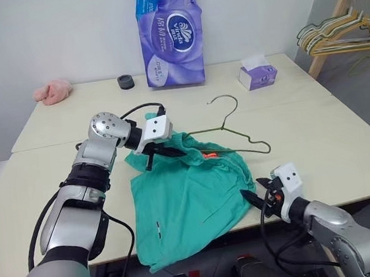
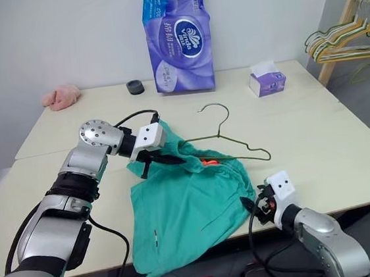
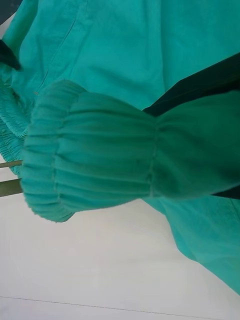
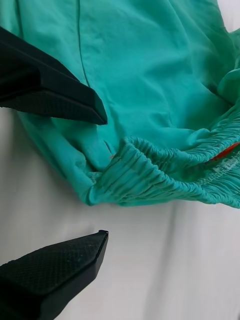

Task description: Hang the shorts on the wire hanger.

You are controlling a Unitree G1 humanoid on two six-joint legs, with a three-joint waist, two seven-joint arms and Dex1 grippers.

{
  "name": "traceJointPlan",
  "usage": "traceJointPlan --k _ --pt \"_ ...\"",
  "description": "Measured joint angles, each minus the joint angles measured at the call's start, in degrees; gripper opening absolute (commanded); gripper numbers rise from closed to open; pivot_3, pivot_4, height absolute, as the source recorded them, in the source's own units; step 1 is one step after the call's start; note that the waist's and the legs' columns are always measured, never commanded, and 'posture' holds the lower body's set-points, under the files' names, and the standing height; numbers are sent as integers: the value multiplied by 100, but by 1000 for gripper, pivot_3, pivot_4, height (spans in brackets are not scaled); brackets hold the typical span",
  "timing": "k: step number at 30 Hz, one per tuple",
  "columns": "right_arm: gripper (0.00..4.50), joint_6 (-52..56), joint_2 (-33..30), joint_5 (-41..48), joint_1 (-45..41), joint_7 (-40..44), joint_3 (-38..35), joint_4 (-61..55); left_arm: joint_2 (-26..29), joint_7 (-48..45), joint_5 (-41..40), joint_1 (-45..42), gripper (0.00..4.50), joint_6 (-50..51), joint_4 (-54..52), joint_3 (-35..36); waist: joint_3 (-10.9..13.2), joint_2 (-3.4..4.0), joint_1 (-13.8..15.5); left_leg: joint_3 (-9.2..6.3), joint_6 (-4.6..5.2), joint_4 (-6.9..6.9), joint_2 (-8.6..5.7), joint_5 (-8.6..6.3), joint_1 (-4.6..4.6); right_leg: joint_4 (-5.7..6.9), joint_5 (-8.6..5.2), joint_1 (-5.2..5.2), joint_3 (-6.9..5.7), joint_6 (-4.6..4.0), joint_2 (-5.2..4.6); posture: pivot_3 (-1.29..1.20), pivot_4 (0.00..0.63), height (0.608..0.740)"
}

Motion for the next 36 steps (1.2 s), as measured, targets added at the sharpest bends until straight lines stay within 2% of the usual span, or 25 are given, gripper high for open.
traceJointPlan --k 3,5,13,14,25,30,36 --pt "3593 3 137 -26 -220 -128 -3 308 4 1 0 0 20 2 -5 0 0 1 -2 0 0 0 -1 0 0 1 0 0 1 0 0 -165 45 740" --pt "3012 15 156 17 -331 -141 -27 406 6 1 0 0 20 2 -10 0 0 1 1 -1 0 0 -1 0 0 0 0 0 -1 0 0 -164 44 740" --pt "212 93 185 182 -379 -118 -73 483 6 16 0 0 20 2 -10 0 -1 1 -2 -1 0 0 -1 0 0 1 0 0 0 0 0 -165 46 740" --pt "0 91 187 184 -381 -134 -75 483 7 31 0 0 20 6 -10 0 -1 1 -1 -1 0 0 -1 0 0 1 0 0 0 0 0 -166 46 740" --pt "0 -63 215 213 -646 -423 -630 538 270 49 -222 -7 20 441 -73 238 -1 2 -27 -1 0 -1 0 0 -1 1 0 -2 0 0 0 -175 54 740" --pt "0 155 178 587 -723 -429 -1096 616 435 -295 -649 17 20 1199 -821 255 -1 3 -25 -1 0 0 -1 0 -1 1 0 0 0 0 -1 -176 55 740" --pt "0 920 179 1222 -923 -511 -1513 656 648 -418 -934 274 20 1660 -1527 256 -13 22 -114 -2 0 -7 2 0 0 1 0 -1 1 -1 0 -173 56 740"
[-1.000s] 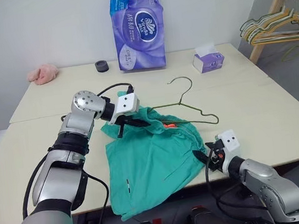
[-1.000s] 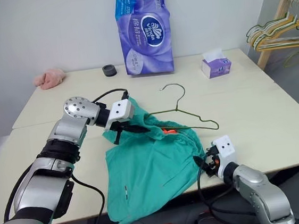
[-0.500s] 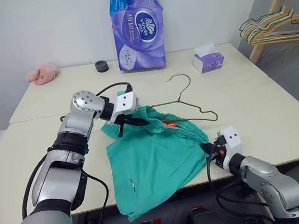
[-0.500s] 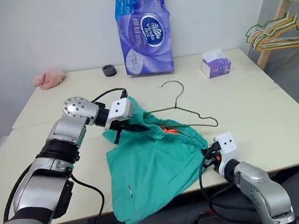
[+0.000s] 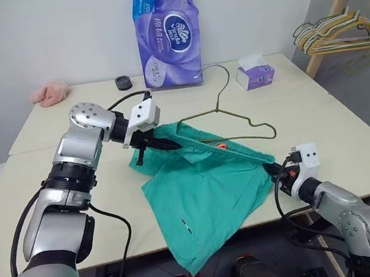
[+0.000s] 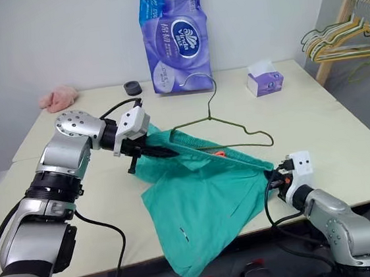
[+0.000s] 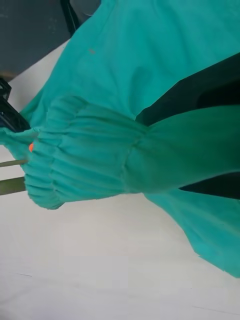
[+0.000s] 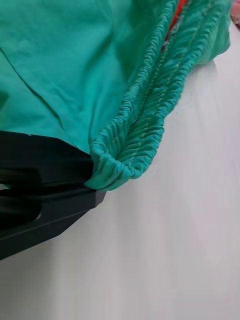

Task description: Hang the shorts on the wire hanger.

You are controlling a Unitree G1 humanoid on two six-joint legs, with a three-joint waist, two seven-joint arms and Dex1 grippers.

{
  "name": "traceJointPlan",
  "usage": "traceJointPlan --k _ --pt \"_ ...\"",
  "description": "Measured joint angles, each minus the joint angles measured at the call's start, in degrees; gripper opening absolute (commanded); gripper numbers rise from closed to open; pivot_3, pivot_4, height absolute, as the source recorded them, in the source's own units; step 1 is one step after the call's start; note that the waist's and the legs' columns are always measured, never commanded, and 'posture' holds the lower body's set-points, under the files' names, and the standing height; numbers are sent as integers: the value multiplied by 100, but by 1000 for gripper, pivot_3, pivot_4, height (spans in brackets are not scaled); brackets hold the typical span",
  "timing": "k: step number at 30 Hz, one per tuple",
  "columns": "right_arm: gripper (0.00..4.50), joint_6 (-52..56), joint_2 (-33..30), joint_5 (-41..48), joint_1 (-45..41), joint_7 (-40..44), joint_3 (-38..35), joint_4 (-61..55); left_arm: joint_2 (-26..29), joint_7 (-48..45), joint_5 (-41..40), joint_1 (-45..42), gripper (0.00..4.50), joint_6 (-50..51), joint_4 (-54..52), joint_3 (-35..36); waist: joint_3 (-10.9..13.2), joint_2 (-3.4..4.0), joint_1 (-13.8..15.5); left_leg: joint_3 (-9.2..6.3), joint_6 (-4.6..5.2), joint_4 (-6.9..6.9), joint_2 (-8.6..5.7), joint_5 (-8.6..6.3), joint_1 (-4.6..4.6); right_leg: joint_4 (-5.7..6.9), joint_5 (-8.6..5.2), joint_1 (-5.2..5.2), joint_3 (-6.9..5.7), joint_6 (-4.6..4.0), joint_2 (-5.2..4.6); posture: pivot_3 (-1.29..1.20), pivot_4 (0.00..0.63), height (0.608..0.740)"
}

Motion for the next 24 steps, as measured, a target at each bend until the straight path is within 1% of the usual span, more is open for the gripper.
traceJointPlan --k 3,6,8,10,20,24 --pt "0 369 -31 282 -139 -86 -184 12 83 -102 -5 152 20 -23 -251 -15 0 1 -26 -2 0 0 0 0 0 0 0 0 -2 -1 0 -171 57 740" --pt "0 513 -89 439 -167 -92 -242 12 161 -117 19 164 20 -83 -317 -17 -1 2 -25 -2 0 0 0 0 0 -1 -1 0 -1 -1 0 -171 57 740" --pt "0 573 -139 499 -181 -103 -250 12 195 -123 139 174 20 -337 -313 -89 -2 3 -24 -1 0 0 -1 0 0 -2 -1 0 -1 0 0 -175 58 740" --pt "0 617 -226 555 -181 -109 -253 12 214 -106 276 209 20 -581 -259 -165 -3 5 -24 0 0 0 -1 0 0 -2 -1 0 0 -1 0 -177 58 740" --pt "0 661 -386 650 -126 -136 -241 -208 156 34 528 214 20 -1144 186 -264 -3 5 -28 1 0 0 0 0 -1 -2 -2 0 -1 1 0 -187 60 740" --pt "0 635 -781 625 -22 -62 -83 -495 124 57 625 214 19 -1276 308 -271 -3 5 -29 1 1 0 -1 0 -2 -3 -3 0 0 4 0 -187 63 740"
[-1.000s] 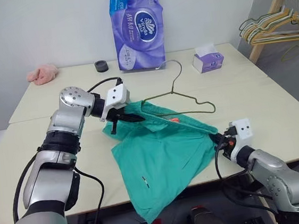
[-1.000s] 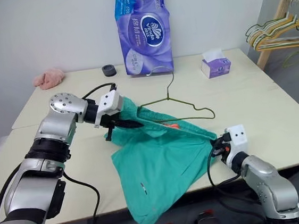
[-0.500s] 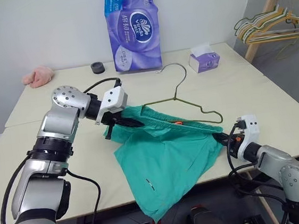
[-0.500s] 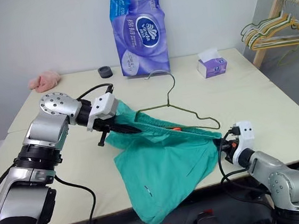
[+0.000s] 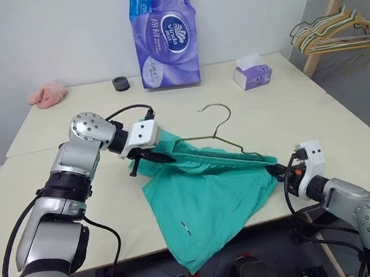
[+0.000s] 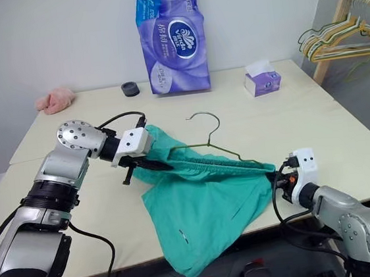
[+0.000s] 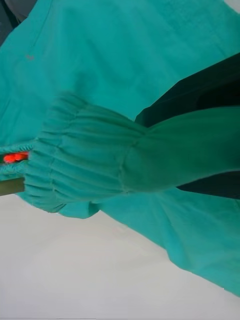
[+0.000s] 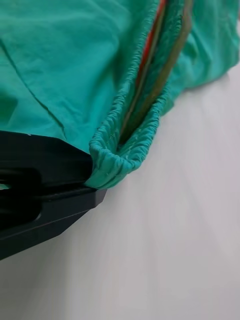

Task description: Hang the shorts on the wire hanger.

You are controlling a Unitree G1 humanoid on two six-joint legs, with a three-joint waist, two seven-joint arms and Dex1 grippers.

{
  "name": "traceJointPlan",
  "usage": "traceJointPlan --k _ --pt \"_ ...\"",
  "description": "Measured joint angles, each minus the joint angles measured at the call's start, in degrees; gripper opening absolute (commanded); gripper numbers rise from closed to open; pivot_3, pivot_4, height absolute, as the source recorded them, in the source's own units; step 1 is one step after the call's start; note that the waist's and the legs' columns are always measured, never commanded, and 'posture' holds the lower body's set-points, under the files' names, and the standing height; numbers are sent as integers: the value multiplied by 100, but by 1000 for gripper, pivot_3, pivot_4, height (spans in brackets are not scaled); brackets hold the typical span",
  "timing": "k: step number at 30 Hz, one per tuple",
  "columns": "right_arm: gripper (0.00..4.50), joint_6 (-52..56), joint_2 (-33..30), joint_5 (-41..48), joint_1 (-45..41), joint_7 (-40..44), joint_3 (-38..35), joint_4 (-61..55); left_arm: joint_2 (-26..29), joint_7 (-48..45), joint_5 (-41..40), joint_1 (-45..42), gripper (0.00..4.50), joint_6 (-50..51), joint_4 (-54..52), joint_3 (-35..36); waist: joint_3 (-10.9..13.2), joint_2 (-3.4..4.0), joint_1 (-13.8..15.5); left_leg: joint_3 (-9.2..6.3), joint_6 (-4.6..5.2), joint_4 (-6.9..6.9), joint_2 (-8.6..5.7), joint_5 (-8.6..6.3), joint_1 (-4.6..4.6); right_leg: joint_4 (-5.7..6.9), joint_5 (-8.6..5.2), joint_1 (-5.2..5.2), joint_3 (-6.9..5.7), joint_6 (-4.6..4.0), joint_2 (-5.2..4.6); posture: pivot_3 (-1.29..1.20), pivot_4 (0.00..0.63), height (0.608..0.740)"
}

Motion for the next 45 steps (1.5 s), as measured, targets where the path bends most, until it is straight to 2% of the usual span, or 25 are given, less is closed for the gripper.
traceJointPlan --k 8,13,18,21,28,31,35,40,45 --pt "0 -168 -1208 -93 18 401 200 -447 -45 105 118 28 19 -63 -21 -69 0 0 -7 2 0 0 0 0 0 -1 -2 2 1 3 1 -201 64 740" --pt "0 -62 -1944 -172 -771 588 518 -623 -173 378 363 31 19 -134 -67 -216 1 -1 -15 2 1 0 1 0 0 -4 -2 2 0 3 1 -207 63 740" --pt "0 28 -2521 -250 -1152 890 876 -641 -267 715 623 32 19 -267 -94 -258 1 -1 -7 5 1 0 -1 0 -2 -6 -3 2 3 4 -2 -207 60 740" --pt "0 29 -2695 -350 -1523 1025 1103 -637 -441 963 682 38 19 -256 -129 -258 1 -1 -13 4 1 1 -1 0 -2 -5 -3 3 2 4 -3 -207 60 740" --pt "0 30 -2578 -569 -1982 1138 1774 -609 -699 1357 768 129 19 -209 -182 -257 1 -1 -14 3 1 0 0 0 -2 -5 -3 1 2 4 -5 -202 55 740" --pt "678 19 -2552 -640 -2066 1234 1788 -609 -722 1375 767 232 19 -148 -239 -257 1 -1 -10 2 1 1 0 0 -3 -5 -2 1 1 4 -6 -202 53 740" --pt "2039 -131 -2747 -766 -2101 1465 1791 -625 -726 1424 767 354 19 -122 -357 -257 1 -1 -7 2 1 1 -1 0 -3 -6 -2 1 0 4 -8 -203 51 740" --pt "3775 -352 -3343 -873 -1915 1965 1737 -693 -770 1435 761 443 19 -103 -401 -258 1 -1 -2 2 1 0 -1 0 -3 -7 -3 1 -2 4 -9 -210 50 740" --pt "3818 -453 -3783 -886 -1172 2395 1425 -681 -819 1436 746 473 19 -95 -439 -258 0 -1 2 4 1 2 -2 0 -4 -8 -3 2 0 4 -10 -214 50 740"
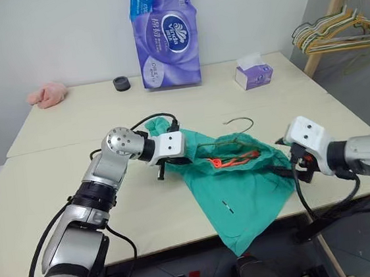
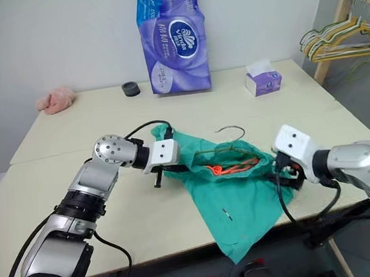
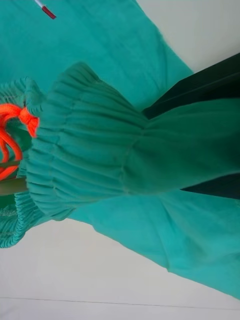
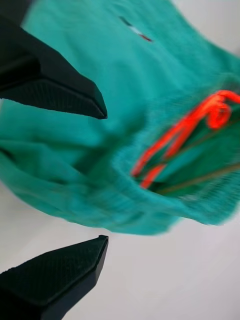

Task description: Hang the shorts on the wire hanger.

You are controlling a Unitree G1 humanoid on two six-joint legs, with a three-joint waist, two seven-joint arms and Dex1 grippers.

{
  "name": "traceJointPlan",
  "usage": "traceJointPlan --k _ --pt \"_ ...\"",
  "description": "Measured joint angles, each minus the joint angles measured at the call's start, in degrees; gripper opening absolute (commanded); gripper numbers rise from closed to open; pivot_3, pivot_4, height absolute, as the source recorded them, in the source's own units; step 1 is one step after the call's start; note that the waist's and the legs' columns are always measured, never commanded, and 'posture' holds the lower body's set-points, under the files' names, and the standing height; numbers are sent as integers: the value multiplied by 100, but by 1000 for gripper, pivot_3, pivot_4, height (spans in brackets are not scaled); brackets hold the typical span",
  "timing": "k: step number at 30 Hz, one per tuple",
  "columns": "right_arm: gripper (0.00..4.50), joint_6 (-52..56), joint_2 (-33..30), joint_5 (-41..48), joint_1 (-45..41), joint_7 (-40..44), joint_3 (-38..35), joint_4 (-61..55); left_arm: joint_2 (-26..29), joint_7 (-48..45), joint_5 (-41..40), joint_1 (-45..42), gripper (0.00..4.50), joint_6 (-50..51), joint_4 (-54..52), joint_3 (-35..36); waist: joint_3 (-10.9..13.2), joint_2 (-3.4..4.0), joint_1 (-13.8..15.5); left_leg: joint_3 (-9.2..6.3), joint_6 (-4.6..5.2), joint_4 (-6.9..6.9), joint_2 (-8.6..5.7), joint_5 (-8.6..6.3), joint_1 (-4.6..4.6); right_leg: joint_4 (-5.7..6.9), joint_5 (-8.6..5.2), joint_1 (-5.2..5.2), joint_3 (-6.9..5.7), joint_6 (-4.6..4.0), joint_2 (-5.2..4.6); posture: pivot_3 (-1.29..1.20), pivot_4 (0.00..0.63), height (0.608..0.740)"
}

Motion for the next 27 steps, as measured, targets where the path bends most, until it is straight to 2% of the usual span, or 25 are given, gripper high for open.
traceJointPlan --k 6,12,21,24,27 --pt "3818 -283 239 -329 137 -97 46 470 -46 -97 -10 5 19 0 -50 0 0 1 -26 0 0 -2 1 0 3 2 0 -1 0 0 2 -220 50 740" --pt "3818 -667 595 -785 -368 25 704 1244 -59 -126 -16 6 19 1 -87 -4 -1 2 -37 2 0 -2 0 0 2 1 0 -1 2 0 1 -216 48 740" --pt "3818 -1328 864 -1376 -1089 760 1525 2428 -49 -275 -306 51 19 132 -239 28 -1 3 -33 0 0 0 -1 0 2 2 0 -1 0 -1 0 -202 46 740" --pt "3207 -1482 904 -1500 -1278 1051 1600 2749 -27 -389 -509 89 19 250 -378 53 -2 3 -35 0 0 0 -1 0 3 3 1 -1 0 -1 0 -190 46 740" --pt "2300 -1565 889 -1540 -1395 1425 1679 2830 18 -477 -611 95 14 299 -407 66 -2 3 -35 -1 0 0 -1 0 3 4 0 -2 -1 -1 0 -186 46 740"
